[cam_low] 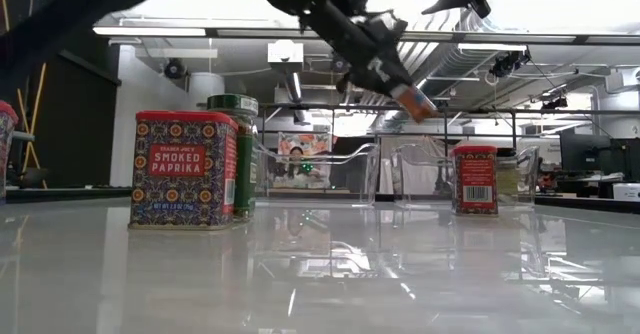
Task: Sort spices by type
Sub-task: Put the black seasoning bottle into the top right transparent bin
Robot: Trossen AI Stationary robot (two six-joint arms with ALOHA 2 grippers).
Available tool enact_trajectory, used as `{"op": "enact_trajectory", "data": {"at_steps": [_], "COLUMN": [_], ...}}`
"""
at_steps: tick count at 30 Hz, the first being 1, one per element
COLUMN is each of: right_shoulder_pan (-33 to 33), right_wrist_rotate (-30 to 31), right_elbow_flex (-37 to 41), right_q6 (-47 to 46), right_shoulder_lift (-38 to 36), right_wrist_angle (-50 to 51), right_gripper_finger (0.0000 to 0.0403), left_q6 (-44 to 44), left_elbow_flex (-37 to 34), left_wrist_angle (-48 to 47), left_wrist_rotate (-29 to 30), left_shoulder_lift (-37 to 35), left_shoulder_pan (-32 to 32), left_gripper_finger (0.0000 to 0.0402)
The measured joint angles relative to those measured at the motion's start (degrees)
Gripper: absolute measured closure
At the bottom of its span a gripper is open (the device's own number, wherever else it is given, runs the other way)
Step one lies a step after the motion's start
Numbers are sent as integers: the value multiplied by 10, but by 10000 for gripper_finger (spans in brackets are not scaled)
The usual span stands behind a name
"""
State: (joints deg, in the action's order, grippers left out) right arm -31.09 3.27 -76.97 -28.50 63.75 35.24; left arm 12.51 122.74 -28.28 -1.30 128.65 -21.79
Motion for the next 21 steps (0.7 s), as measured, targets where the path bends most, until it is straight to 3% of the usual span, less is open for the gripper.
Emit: {"op": "enact_trajectory", "data": {"at_steps": [8, 14, 17, 21], "right_shoulder_pan": [0, -2, -25, -83], "right_wrist_rotate": [3, 138, 175, 127], "right_elbow_flex": [0, -1, -1, 0], "right_q6": [-2, -101, -100, -34], "right_shoulder_lift": [0, 10, 41, 117], "right_wrist_angle": [-5, 116, 220, 294], "right_gripper_finger": [219, 228, 259, 350], "left_q6": [-12, -12, -23, -27], "left_elbow_flex": [11, 11, 11, 11], "left_wrist_angle": [-4, -2, 9, 8], "left_wrist_rotate": [3, 3, 4, 7], "left_shoulder_lift": [60, 68, 68, 68], "left_shoulder_pan": [0, 0, 0, -1], "left_gripper_finger": [238, 232, 232, 232]}}
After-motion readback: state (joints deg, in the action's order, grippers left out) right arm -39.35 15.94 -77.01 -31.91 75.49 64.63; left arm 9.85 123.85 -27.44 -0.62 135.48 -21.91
